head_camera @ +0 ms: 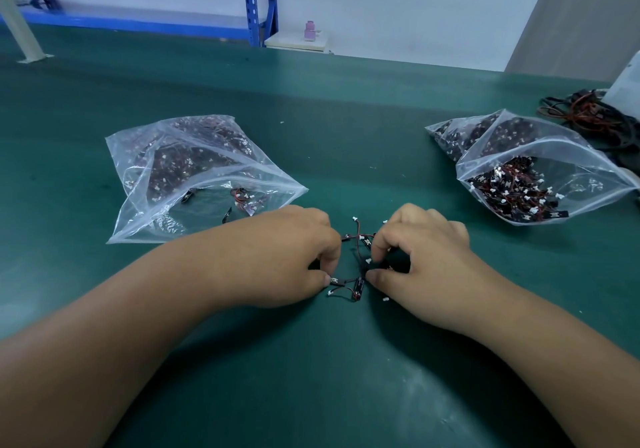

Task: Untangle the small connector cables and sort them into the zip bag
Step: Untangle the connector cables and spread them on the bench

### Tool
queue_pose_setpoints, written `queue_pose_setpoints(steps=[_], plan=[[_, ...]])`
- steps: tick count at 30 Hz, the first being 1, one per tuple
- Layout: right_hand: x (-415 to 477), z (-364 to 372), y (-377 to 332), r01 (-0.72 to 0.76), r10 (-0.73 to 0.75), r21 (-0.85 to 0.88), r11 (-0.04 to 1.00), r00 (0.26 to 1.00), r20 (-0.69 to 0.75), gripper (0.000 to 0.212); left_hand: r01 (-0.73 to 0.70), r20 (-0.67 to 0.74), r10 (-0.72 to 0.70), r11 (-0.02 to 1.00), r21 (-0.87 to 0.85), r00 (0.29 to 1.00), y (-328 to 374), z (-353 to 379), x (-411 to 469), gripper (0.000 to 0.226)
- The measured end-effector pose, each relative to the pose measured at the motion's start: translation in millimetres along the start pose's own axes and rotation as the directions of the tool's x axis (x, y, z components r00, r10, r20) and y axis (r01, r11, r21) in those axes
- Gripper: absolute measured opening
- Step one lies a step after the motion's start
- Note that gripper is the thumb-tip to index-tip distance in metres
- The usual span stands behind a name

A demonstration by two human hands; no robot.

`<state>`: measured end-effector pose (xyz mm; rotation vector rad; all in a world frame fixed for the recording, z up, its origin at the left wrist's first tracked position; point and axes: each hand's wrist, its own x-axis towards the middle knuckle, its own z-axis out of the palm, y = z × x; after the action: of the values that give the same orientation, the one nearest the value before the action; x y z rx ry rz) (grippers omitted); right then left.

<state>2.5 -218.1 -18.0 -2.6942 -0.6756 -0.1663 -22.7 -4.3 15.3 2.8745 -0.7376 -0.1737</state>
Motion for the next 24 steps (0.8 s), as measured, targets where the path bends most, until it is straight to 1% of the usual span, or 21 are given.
queue_pose_setpoints(steps=[3,5,8,11,13,16,20,24], plan=[[-0.2,1.1,-0.9,0.010,-0.010,-0.012,1.000,1.000,0.001,0.014,0.023,-0.010,-0.023,0.998,0.067,1.000,1.3,0.1,-0.8,0.015],[0.2,0.9,-0.8,0.008,-0.008,-0.041,0.999,1.000,0.003,0.015,0.024,-0.012,-0.023,0.996,0.087,1.000,2.7,0.6,-1.6,0.019],[0.4,0.4,-1.3,0.008,-0.007,-0.069,0.998,1.000,0.008,0.015,0.014,-0.003,-0.013,0.997,0.077,1.000,5.0,0.8,-2.5,0.018],[-0.2,0.6,-2.3,-0.001,0.000,-0.083,0.997,1.000,-0.002,0.018,0.025,-0.036,-0.024,0.999,0.040,0.999,5.0,-0.2,-2.1,0.017],[-0.6,0.5,-4.3,-0.004,0.003,-0.102,0.995,1.000,-0.011,0.020,0.046,-0.036,-0.044,0.997,0.061,0.998,4.9,-0.3,-1.5,0.022],[-0.9,0.2,-7.2,0.002,-0.003,-0.126,0.992,1.000,-0.004,0.021,0.064,-0.025,-0.062,0.991,0.119,0.998,7.1,2.0,0.7,0.020],[-2.8,-1.8,-9.7,0.036,-0.033,-0.132,0.991,0.999,0.026,0.021,0.072,0.002,-0.073,0.992,0.108,0.997,9.0,3.3,1.4,0.021],[-6.2,-4.3,-10.8,0.088,-0.081,-0.114,0.990,0.994,0.069,0.021,0.046,0.015,-0.048,0.993,0.113,0.999,9.3,2.5,2.1,0.026]])
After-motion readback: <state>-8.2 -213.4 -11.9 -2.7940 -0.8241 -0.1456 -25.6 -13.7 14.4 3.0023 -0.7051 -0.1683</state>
